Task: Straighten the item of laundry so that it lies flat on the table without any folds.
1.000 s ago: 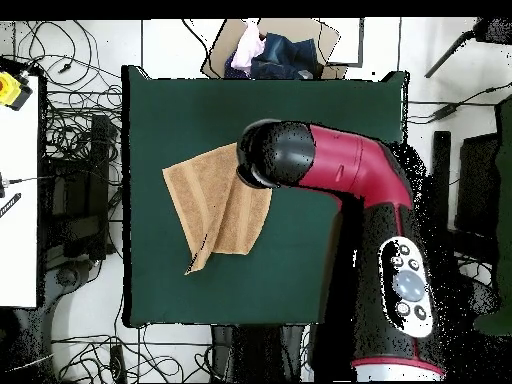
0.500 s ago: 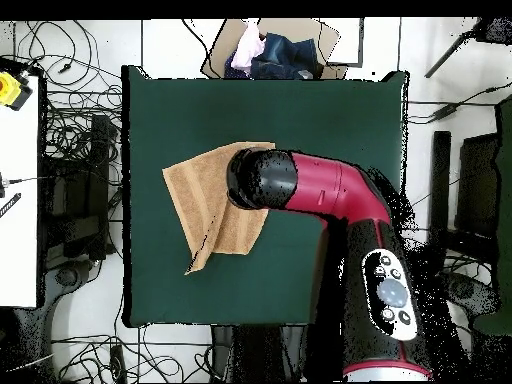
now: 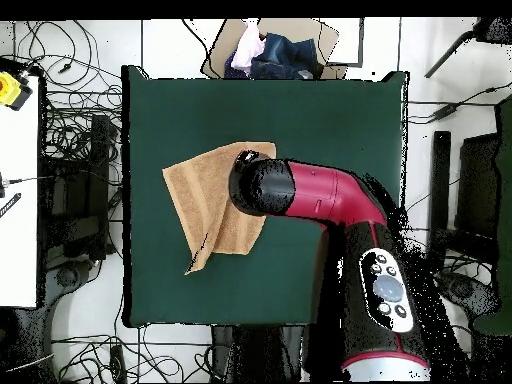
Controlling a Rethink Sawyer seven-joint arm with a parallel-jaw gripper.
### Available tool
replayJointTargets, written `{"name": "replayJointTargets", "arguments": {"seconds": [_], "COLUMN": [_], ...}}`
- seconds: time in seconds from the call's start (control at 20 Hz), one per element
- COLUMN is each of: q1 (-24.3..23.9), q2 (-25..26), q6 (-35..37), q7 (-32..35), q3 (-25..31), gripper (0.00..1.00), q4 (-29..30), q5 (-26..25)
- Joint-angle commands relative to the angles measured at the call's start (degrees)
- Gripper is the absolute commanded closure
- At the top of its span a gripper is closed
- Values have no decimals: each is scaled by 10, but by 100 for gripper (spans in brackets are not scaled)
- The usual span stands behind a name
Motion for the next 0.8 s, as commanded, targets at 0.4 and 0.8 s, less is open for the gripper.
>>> {"name": "replayJointTargets", "arguments": {"seconds": [0.4,0.8], "q1": [-39,-58], "q2": [40,-11], "q6": [-94,-12], "q7": [-34,-6], "q3": [73,108], "gripper": [0,0], "q4": [87,175], "q5": [-69,-19]}}
